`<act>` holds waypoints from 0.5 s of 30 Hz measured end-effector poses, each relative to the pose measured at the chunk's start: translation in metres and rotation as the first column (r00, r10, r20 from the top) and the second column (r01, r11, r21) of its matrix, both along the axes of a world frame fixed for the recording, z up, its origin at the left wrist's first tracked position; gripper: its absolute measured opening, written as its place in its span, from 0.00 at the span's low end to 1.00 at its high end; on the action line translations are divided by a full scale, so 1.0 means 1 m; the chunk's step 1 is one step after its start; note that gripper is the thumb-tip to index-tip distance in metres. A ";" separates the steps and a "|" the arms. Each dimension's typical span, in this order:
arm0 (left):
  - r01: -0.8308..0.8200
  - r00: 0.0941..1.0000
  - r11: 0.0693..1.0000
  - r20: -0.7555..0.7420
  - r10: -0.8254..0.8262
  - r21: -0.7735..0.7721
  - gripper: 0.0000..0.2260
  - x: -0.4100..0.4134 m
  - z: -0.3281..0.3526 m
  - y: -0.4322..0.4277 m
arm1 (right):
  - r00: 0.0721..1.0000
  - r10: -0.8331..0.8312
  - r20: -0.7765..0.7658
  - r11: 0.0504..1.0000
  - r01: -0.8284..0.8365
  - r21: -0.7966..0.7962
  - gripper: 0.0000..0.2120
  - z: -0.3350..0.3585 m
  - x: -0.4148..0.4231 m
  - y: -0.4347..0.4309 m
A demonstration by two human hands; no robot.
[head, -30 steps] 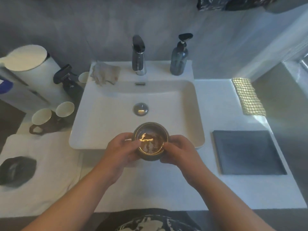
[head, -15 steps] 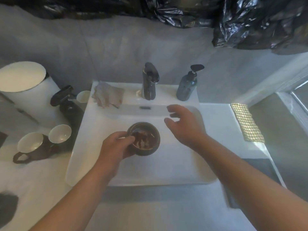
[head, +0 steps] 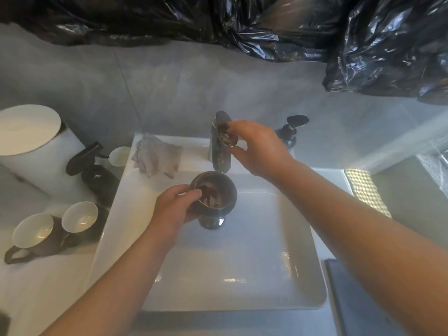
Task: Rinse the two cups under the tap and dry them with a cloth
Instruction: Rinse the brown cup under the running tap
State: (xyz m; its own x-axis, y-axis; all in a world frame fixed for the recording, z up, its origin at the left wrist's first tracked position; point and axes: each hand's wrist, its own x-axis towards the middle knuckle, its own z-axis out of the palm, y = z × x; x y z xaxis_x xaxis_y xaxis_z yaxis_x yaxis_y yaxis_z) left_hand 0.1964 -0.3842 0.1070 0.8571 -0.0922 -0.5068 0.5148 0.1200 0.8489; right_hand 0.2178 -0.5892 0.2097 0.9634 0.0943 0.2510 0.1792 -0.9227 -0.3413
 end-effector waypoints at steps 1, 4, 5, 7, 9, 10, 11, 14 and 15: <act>0.006 1.000 1.000 0.000 -0.006 -0.003 0.04 0.002 -0.001 -0.001 | 1.000 0.002 0.006 1.000 -0.002 0.001 0.15 -0.001 0.001 -0.001; 0.008 1.000 1.000 -0.004 -0.008 -0.016 0.06 0.007 -0.004 -0.004 | 0.998 0.033 0.045 0.999 -0.033 0.001 0.09 -0.004 0.002 -0.003; 0.002 1.000 1.000 -0.007 -0.002 -0.021 0.06 0.008 -0.004 -0.004 | 0.997 0.044 0.057 0.999 -0.044 0.002 0.09 -0.006 0.003 -0.004; -0.008 1.000 0.999 -0.010 0.008 -0.034 0.06 0.009 -0.004 -0.005 | 0.995 0.056 0.077 0.998 -0.056 0.004 0.09 -0.007 0.003 -0.005; -0.013 1.000 0.999 -0.010 0.012 -0.042 0.05 0.010 -0.004 -0.005 | 0.992 0.068 0.110 0.998 -0.067 -0.009 0.10 -0.007 0.006 -0.005; -0.011 1.000 0.999 -0.009 0.011 -0.046 0.05 0.010 -0.003 -0.006 | 0.988 0.077 0.133 0.997 -0.075 -0.020 0.11 -0.005 0.008 -0.005; -0.008 1.000 0.999 -0.007 0.007 -0.050 0.05 0.010 -0.003 -0.006 | 0.984 0.085 0.154 0.996 -0.082 -0.029 0.11 -0.003 0.011 -0.005; 0.009 1.000 0.998 0.000 -0.009 -0.065 0.05 0.010 -0.002 -0.007 | 0.985 0.079 0.156 0.996 -0.073 -0.041 0.10 0.003 0.019 -0.006; 0.009 1.000 0.998 0.002 -0.009 -0.068 0.05 0.010 -0.002 -0.007 | 0.985 0.073 0.158 0.997 -0.068 -0.037 0.10 0.005 0.020 -0.006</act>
State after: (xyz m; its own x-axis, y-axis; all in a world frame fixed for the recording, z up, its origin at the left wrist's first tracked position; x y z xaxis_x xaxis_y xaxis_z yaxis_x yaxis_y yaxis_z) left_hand 0.2067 -0.3912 0.1054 0.8568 -0.1341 -0.4979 0.5150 0.1723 0.8397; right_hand 0.2375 -0.5951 0.2143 0.9022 0.1706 0.3962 0.2937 -0.9157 -0.2745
